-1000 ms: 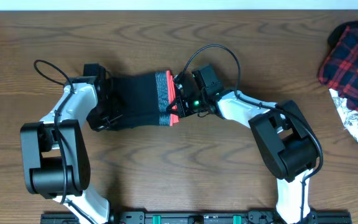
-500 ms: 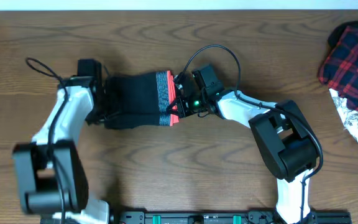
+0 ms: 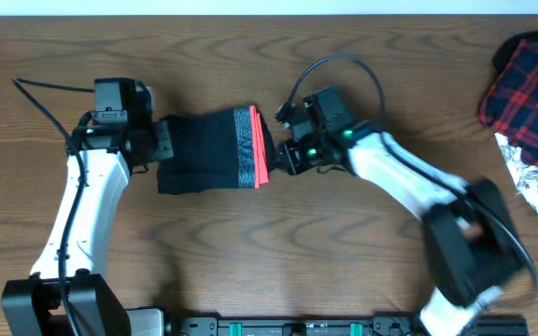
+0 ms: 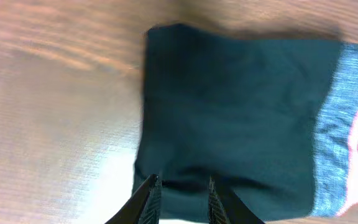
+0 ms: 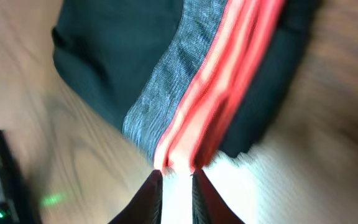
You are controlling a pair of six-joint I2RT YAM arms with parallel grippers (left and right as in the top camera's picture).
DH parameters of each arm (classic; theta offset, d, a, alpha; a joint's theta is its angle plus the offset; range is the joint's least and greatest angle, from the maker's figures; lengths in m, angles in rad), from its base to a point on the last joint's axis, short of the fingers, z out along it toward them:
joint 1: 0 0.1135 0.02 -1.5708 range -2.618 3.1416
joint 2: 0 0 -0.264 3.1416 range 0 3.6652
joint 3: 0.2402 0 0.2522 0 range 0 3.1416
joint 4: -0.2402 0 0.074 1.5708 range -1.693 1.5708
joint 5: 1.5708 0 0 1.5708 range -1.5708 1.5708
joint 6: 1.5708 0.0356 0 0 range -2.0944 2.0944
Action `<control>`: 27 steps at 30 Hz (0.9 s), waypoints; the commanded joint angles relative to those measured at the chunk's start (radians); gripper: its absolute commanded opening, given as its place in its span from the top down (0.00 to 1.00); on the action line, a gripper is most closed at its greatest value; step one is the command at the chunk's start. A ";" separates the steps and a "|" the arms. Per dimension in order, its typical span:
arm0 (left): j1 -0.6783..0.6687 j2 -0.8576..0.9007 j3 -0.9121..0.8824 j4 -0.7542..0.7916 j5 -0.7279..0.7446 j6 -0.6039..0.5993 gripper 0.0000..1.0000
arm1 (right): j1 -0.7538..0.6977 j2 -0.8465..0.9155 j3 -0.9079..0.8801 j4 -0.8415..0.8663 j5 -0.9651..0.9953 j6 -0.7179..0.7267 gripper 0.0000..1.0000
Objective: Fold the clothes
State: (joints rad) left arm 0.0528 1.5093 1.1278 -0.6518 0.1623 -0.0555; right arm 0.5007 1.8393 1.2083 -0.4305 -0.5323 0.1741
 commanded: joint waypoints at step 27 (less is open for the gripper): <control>-0.002 -0.005 0.006 -0.105 -0.287 -0.194 0.67 | -0.049 0.242 0.007 0.125 0.003 -0.100 0.15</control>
State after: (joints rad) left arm 0.0231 1.5093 1.1278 -0.7475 -0.0799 -0.1963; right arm 0.4591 2.0186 1.2236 -0.3099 -0.4675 0.0738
